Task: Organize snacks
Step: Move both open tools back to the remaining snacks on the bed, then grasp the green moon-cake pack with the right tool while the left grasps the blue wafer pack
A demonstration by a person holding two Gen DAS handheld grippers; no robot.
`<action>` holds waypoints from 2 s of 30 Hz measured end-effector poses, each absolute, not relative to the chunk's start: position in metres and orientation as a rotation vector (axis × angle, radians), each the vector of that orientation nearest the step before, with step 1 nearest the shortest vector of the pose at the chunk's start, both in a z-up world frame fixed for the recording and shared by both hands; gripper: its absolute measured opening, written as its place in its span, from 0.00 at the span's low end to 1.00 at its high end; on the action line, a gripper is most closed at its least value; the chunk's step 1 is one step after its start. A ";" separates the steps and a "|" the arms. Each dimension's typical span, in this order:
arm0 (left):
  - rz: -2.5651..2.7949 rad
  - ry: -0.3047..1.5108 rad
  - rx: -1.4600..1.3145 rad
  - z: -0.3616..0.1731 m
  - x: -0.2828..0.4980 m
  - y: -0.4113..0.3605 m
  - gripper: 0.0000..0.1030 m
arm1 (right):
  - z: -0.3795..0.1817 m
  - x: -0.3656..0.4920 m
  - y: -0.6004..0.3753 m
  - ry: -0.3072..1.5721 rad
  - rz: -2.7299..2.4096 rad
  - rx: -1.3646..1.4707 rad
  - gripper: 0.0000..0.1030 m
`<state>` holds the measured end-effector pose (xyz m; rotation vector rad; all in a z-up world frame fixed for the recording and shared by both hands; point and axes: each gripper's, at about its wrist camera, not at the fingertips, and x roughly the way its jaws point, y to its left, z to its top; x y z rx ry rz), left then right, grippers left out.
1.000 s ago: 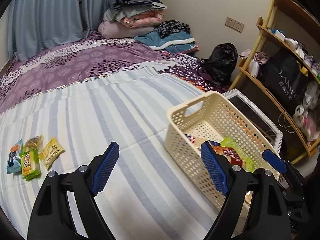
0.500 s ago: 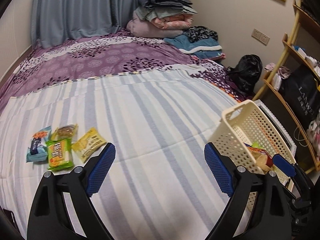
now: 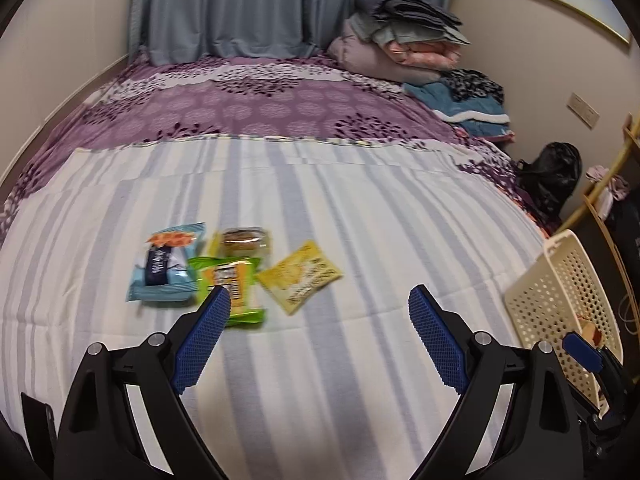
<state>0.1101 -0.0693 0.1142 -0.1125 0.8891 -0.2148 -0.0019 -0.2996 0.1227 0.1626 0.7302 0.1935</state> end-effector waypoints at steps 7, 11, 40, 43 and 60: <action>-0.112 0.902 -0.152 0.100 0.116 -0.018 0.89 | 0.112 0.022 -0.263 0.771 0.258 0.136 0.76; -0.069 0.913 -0.161 0.092 0.118 0.005 0.89 | 0.104 0.040 -0.235 0.793 0.309 0.106 0.76; 0.077 0.963 -0.236 0.046 0.121 0.105 0.89 | 0.024 0.157 -0.075 0.956 0.428 -0.045 0.76; 0.082 0.968 -0.242 0.043 0.121 0.110 0.89 | 0.018 0.164 -0.070 0.963 0.404 -0.062 0.76; 0.037 0.978 -0.244 0.040 0.137 0.089 0.89 | 0.017 0.156 -0.093 0.959 0.369 -0.055 0.59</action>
